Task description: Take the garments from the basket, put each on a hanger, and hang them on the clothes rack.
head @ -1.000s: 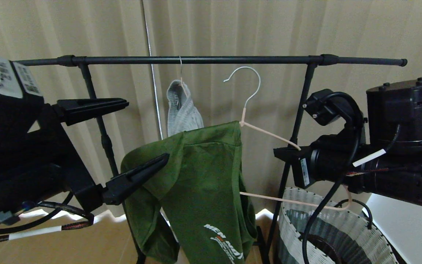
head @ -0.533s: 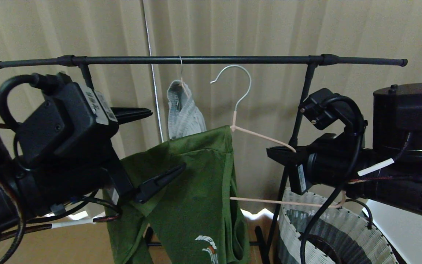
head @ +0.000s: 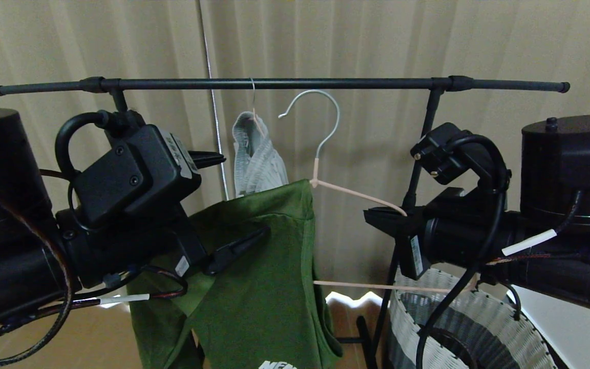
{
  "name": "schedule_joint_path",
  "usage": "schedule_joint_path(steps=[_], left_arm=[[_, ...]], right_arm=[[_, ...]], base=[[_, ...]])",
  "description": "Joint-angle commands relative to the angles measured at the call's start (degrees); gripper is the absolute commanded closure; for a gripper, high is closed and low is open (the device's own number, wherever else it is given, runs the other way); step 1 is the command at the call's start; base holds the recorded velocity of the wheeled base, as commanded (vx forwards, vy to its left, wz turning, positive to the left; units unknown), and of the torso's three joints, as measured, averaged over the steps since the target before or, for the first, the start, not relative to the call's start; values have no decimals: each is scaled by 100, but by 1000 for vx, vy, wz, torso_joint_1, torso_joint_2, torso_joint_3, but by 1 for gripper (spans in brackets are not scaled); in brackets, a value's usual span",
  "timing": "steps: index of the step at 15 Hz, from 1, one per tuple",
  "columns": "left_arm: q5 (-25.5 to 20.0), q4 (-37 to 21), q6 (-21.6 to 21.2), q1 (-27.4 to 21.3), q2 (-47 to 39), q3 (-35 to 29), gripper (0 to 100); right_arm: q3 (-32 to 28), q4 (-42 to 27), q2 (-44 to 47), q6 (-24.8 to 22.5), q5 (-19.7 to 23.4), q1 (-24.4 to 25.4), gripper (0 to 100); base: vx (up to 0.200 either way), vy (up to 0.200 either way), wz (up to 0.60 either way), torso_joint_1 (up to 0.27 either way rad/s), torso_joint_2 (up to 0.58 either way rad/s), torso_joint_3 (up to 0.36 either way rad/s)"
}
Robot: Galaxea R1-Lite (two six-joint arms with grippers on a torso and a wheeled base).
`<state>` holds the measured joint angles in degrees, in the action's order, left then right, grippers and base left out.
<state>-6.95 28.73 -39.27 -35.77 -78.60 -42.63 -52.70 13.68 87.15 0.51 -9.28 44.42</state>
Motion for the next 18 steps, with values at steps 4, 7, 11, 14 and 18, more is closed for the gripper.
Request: schedule_joint_path(steps=[4, 7, 11, 14, 18], left_arm=[[9, 1, -11, 0, -32, 36, 100], [18, 1, -11, 17, -102, 36, 100], [27, 1, -2, 44, -85, 44, 100], [36, 1, -11, 44, -58, 44, 100], [299, 1, -20, 96, -50, 36, 100]], right_arm=[[23, 3, -5, 10, 5, 14, 100], [-3, 12, -23, 19, 5, 102, 100], [-3, 21, -102, 19, 93, 102, 100], [5, 3, -137, 2, 102, 102, 100], [41, 12, -128, -104, 119, 102, 0]], base=[[0, 0, 0, 0, 0, 0], [0, 0, 0, 0, 0, 0], [0, 0, 0, 0, 0, 0], [0, 0, 0, 0, 0, 0], [0, 0, 0, 0, 0, 0]])
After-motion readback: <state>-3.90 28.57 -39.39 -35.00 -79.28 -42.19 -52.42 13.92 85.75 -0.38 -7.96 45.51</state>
